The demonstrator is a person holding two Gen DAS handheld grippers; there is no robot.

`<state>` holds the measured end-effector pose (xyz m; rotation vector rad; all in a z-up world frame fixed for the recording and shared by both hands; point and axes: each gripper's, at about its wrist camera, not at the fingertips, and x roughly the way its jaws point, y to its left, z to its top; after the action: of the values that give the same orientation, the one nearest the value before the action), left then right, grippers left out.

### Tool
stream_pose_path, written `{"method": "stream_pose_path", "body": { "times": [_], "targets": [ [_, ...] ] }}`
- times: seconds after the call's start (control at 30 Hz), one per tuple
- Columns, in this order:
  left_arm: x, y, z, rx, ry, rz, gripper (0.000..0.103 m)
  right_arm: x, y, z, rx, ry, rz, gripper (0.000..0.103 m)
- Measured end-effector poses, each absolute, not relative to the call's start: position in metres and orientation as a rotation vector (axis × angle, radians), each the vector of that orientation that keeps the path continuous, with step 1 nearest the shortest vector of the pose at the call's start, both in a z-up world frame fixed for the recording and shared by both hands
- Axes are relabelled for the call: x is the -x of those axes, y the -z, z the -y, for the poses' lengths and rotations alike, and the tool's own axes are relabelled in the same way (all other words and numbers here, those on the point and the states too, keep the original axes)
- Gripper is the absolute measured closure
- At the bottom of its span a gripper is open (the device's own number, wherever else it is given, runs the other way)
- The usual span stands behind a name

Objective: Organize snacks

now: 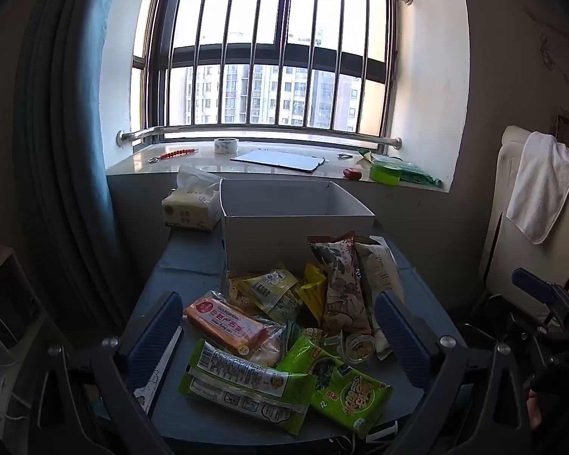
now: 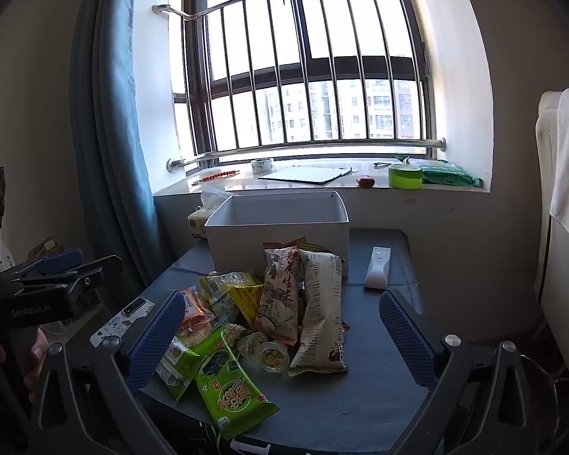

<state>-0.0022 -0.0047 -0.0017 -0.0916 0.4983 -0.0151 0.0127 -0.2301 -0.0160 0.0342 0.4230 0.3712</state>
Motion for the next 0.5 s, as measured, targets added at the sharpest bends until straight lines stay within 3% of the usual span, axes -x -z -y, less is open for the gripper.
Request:
{"method": "stream_pose_path", "body": {
  "times": [0.5],
  "targets": [
    [0.0032,0.0055,0.0038,0.096,0.035,-0.489,0.0,-0.0141,0.0176,0.2289,-0.032,-0.371,-0.43,0.0]
  ]
}}
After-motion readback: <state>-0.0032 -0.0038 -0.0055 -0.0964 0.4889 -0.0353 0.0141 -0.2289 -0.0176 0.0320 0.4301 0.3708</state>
